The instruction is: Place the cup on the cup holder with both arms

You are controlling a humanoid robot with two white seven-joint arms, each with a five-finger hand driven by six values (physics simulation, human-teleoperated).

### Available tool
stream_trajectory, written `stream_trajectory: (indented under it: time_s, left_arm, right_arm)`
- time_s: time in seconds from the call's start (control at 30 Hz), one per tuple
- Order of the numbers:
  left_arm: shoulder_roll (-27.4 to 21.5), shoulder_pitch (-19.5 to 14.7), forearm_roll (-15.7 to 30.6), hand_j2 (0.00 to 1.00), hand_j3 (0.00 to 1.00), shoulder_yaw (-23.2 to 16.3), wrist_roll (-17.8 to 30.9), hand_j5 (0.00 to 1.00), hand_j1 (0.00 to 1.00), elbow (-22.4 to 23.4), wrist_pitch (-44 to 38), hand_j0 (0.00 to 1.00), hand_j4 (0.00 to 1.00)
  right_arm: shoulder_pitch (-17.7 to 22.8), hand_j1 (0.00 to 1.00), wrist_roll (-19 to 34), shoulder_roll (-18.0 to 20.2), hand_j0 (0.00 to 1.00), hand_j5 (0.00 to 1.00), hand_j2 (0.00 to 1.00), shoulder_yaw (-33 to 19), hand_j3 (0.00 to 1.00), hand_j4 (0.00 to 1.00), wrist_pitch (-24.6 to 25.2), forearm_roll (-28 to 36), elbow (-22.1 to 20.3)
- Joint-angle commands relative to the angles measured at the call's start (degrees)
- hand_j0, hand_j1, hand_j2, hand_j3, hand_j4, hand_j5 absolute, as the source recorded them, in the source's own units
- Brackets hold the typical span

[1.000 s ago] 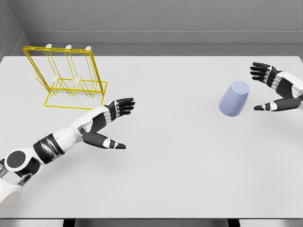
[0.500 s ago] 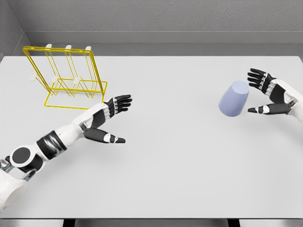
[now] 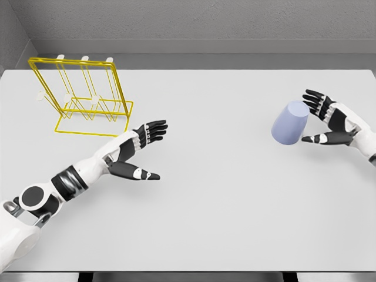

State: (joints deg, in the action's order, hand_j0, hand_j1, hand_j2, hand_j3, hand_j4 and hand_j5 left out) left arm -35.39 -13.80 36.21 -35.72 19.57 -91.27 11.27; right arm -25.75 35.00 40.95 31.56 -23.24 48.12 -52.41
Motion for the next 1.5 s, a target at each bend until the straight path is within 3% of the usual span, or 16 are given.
stream_trajectory:
  time_s: [0.0, 0.17, 0.27, 1.07, 1.37, 1.47]
  left_arm:
    - [-0.29, 0.00, 0.27, 1.00, 1.00, -0.05, 0.03, 1.00, 1.00, -0.14, 0.15, 1.00, 1.00]
    - [-0.12, 0.26, 1.32, 1.00, 1.00, 0.04, 0.03, 1.00, 1.00, -0.67, 0.24, 1.00, 1.00]
    - [-0.38, 1.05, 0.88, 1.00, 1.00, -0.14, 0.21, 1.00, 1.00, -0.49, 4.55, 1.00, 1.00]
    - [-0.38, 0.44, 1.23, 1.00, 1.00, -0.05, 0.03, 1.00, 1.00, 0.47, 4.37, 1.00, 1.00]
    - [0.41, 0.26, 1.32, 1.00, 1.00, -0.05, -0.06, 1.00, 1.00, 2.94, 4.37, 1.00, 1.00]
    - [0.32, 0.26, 1.32, 1.00, 1.00, -0.05, -0.06, 1.00, 1.00, 2.85, 4.37, 1.00, 1.00]
  right_arm:
    - [0.00, 1.00, 0.00, -0.69, 1.00, 1.00, 1.00, -0.09, 1.00, 1.00, 0.13, 0.22, 0.38]
    - [-0.53, 1.00, 0.00, -2.01, 1.00, 1.00, 1.00, 0.00, 1.00, 1.00, 0.04, 0.13, 0.64]
    - [-0.53, 1.00, 0.00, -2.36, 1.00, 1.00, 1.00, 0.44, 1.00, 1.00, 0.04, 0.04, 0.55]
    - [-0.44, 1.00, 0.00, -3.51, 1.00, 1.00, 1.00, 1.84, 1.00, 1.00, -0.05, -0.13, 0.47]
    - [-0.53, 1.00, 0.00, -4.30, 1.00, 1.00, 1.00, 2.28, 1.00, 1.00, 0.04, -1.01, 0.55]
    - [-0.53, 0.91, 0.00, -4.30, 0.91, 0.91, 0.91, 2.28, 0.91, 0.91, 0.04, -1.10, 0.55]
